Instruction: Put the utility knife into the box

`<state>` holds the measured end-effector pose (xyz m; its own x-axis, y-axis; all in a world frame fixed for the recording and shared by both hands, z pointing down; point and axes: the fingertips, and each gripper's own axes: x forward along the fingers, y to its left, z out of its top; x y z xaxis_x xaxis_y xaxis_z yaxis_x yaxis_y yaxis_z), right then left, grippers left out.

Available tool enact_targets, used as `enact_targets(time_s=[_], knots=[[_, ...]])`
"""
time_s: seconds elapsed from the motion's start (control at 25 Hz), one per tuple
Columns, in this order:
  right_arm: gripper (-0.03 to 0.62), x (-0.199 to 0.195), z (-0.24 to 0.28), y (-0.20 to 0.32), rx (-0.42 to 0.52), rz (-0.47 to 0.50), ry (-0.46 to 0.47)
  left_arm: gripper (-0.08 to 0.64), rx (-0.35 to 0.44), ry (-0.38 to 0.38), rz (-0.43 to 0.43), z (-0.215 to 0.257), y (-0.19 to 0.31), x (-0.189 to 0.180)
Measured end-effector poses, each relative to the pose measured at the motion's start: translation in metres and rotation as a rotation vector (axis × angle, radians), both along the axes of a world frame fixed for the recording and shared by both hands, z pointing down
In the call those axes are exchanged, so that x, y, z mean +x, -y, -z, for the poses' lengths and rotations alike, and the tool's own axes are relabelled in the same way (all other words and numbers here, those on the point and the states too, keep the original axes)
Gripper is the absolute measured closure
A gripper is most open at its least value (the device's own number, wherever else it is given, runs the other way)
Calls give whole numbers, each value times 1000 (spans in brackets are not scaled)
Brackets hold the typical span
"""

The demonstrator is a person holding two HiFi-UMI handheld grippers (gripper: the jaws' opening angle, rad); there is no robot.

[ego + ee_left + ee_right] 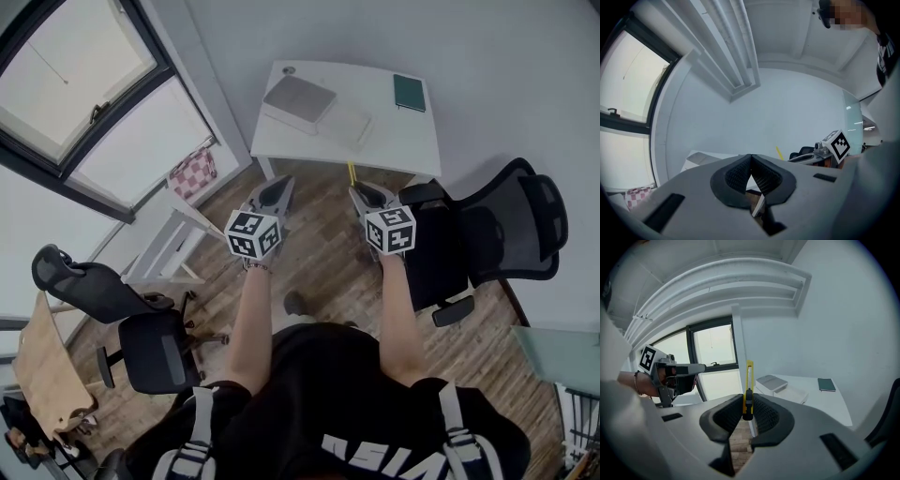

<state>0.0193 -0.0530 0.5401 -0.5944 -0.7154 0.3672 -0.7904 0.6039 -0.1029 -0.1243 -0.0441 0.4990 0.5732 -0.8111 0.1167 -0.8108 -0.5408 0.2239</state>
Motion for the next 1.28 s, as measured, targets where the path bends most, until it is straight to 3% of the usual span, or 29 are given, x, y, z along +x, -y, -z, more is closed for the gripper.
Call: enact_targets(time_s=[0.64,0.92,1.28], knots=[[511,-65,-8,28,-10,-12,-34,535,-5,-31,-5,-12,33,-68],[511,-59,-10,44,-12,-12,-48,535,-22,-47,7,-21,46,-65],[511,-30,-13,93,-11,11,-26,535,-33,-14,45,-27,89,-43]])
